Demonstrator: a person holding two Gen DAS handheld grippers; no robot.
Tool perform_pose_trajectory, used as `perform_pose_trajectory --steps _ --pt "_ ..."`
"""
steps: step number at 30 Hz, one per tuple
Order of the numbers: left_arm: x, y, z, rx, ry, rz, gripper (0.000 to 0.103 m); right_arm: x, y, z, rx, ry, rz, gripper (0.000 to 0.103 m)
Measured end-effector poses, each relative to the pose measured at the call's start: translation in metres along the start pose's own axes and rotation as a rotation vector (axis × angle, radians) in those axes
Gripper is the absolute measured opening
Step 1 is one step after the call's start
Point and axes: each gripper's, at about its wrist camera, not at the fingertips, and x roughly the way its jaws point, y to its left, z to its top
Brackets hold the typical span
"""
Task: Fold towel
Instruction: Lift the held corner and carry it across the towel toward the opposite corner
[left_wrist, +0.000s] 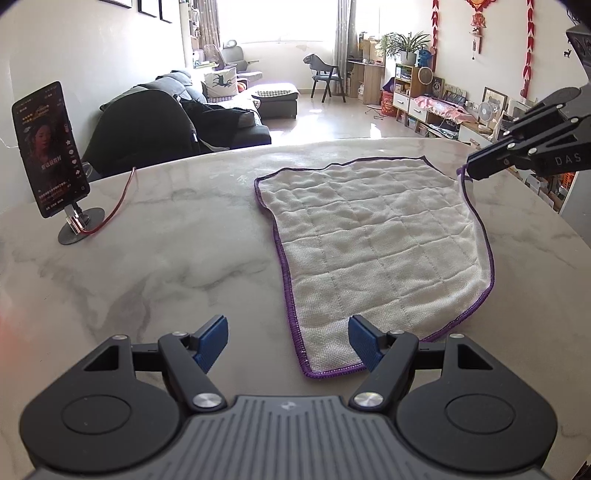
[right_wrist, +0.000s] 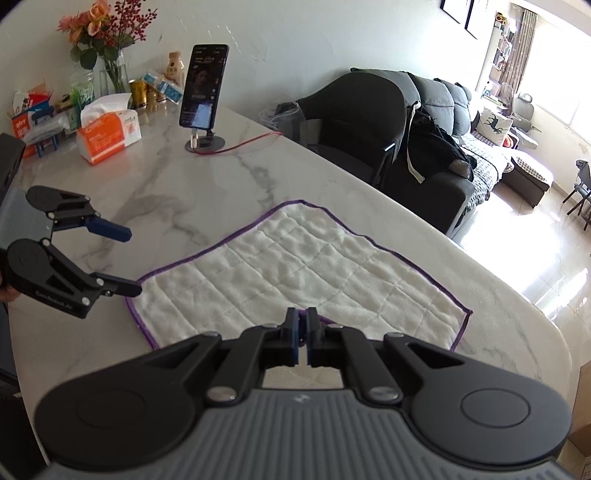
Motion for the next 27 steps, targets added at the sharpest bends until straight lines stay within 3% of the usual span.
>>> perform_pose_trajectory --steps 7,14,27 --pt "0.005 -0.003 0.008 0.018 -0.005 -0.023 0.073 0.019 0.001 0.020 -0.004 -0.010 0.020 0.004" --pt "0.011 -0.015 0.021 0.051 -0.021 -0.125 0.073 0.033 -0.001 0.034 -0.007 -0.014 0.027 0.004" --pt "0.015 -0.036 -0.003 0.254 0.002 -0.240 0.072 0.056 -0.009 0.063 0.002 -0.053 0.012 0.004"
